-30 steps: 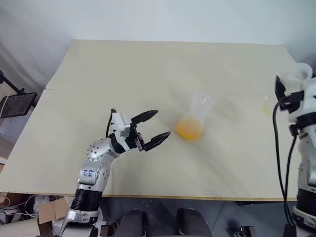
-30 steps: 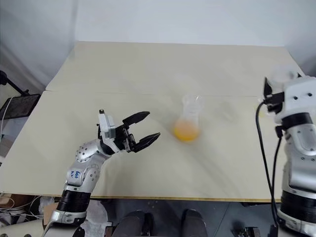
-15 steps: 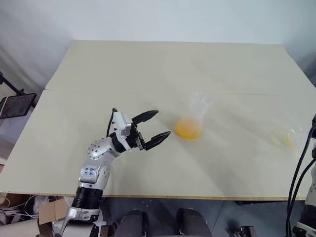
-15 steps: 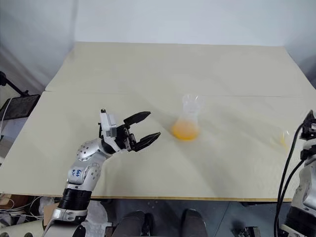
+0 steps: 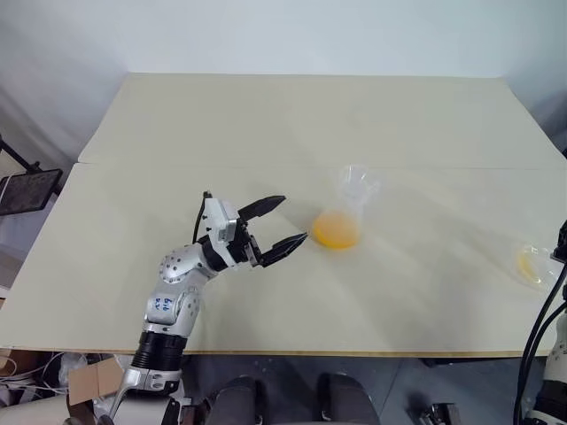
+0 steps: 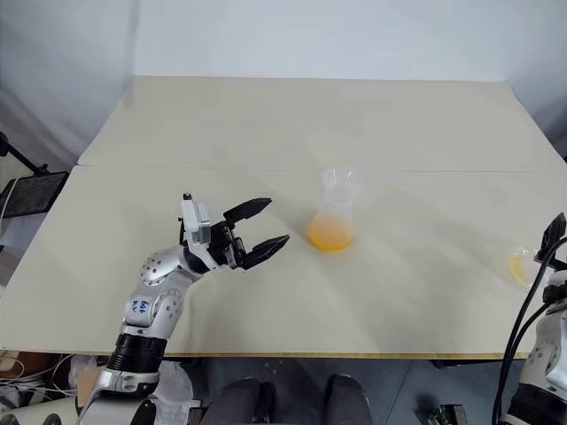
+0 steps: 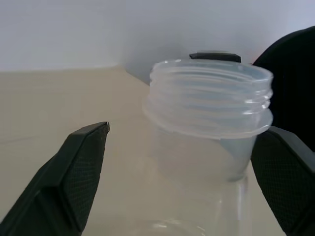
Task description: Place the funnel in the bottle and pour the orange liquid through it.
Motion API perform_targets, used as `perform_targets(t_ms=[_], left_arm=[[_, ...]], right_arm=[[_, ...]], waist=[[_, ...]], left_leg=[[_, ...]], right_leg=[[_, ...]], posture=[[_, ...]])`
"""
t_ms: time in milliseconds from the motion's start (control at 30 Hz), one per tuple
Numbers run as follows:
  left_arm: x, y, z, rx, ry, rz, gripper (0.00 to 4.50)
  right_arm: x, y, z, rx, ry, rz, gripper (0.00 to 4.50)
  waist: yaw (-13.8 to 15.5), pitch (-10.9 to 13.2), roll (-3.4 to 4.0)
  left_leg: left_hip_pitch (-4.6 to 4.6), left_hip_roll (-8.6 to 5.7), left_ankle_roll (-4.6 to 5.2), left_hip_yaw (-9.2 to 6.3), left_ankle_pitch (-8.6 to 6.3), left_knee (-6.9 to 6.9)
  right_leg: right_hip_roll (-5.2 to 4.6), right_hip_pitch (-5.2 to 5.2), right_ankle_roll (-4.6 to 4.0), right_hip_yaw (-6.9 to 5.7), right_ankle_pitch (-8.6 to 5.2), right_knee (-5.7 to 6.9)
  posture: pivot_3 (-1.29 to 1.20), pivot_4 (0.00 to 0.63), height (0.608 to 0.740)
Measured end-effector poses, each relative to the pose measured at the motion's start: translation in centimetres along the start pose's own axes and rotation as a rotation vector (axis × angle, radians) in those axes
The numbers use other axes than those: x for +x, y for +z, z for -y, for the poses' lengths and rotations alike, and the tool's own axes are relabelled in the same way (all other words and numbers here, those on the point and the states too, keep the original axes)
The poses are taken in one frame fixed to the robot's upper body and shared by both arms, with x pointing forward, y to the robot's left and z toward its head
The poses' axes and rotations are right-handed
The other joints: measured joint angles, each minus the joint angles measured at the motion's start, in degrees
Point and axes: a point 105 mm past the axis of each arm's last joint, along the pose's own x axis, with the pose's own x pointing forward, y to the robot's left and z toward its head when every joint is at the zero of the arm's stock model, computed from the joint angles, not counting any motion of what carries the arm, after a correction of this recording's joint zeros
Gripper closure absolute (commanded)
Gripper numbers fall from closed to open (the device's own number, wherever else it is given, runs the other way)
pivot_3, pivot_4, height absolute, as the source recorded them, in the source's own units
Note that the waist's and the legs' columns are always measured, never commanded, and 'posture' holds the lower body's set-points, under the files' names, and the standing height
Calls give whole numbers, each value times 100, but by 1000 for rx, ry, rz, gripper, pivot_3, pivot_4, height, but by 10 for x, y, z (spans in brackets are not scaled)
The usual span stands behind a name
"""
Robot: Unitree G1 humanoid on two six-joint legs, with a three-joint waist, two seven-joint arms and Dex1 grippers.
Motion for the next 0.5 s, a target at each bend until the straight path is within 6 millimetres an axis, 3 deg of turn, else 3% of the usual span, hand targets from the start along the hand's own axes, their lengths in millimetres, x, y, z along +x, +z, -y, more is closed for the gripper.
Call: perform_targets(t_ms=[167, 400, 500], left_arm=[[-2, 0, -1, 5, 0, -6, 0], [-2, 0, 0, 0, -9, -12, 0], [-2, -1, 0, -3, -21, -15, 0]], right_arm=[[5, 38, -5, -44, 32, 116, 28], [3, 71, -5, -194, 10, 218, 28], [7, 90, -17, -151, 59, 282, 28]], waist=[[14, 0, 1], [17, 0, 1], [1, 0, 2]], left_leg=[[0, 0, 0, -1, 0, 0], [0, -1, 0, 1, 0, 0], [0, 0, 0, 2, 0, 0]], right_leg=[[-1, 0, 0, 1, 0, 0], [-2, 0, 0, 1, 0, -1], [0, 0, 0, 2, 0, -1]], posture=[[0, 150, 740], [0, 150, 740], [0, 150, 740]])
